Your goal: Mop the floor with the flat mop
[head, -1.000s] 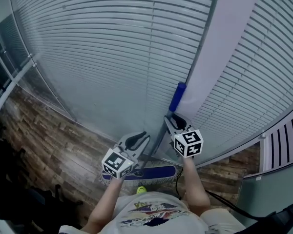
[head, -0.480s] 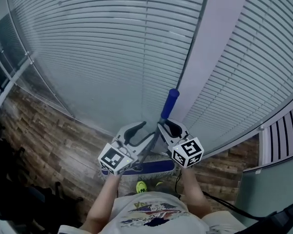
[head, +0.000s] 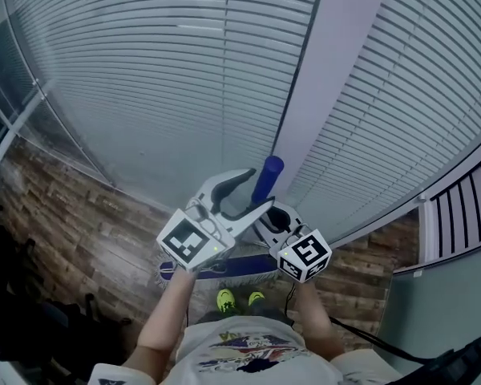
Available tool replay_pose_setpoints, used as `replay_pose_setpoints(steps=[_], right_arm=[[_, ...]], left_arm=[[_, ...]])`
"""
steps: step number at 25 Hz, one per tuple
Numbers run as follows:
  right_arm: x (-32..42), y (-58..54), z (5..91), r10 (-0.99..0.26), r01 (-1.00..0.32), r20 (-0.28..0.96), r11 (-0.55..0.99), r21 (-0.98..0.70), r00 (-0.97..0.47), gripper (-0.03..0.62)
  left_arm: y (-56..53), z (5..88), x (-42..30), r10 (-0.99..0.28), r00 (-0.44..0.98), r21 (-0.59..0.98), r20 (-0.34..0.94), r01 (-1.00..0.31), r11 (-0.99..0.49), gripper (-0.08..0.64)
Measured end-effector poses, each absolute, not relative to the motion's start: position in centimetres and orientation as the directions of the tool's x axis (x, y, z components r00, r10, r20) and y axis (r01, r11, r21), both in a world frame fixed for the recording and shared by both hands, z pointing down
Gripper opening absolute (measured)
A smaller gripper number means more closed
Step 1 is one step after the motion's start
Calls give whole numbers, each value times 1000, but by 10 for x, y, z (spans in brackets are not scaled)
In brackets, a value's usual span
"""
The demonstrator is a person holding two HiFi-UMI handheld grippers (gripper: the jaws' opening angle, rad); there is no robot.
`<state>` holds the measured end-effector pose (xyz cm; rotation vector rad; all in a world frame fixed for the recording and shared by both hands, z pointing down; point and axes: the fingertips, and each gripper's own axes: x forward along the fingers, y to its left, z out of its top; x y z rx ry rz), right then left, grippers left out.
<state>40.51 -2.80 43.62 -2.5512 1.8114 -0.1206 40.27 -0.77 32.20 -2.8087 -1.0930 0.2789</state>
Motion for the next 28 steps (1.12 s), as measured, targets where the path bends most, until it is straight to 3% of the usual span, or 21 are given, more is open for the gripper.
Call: replay_pose_setpoints(steps=[9, 17, 22, 28], right_arm=[[371, -10, 434, -973, -974, 65, -223, -30, 221, 106], [343, 39, 436, -990, -995, 97, -104, -7, 103, 106], [318, 69, 439, -993, -999, 110, -29, 19, 31, 106], [272, 99, 443, -989, -996, 134, 77, 49, -70, 106]], left_arm=[[25, 325, 384, 646, 759, -153, -81, 631, -760, 210], [69, 322, 361, 544, 838, -146, -44, 534, -833, 206], [107, 320, 331, 497, 865, -159, -63, 483, -861, 134], [137, 327, 284, 407, 913, -157, -39, 397, -904, 130]])
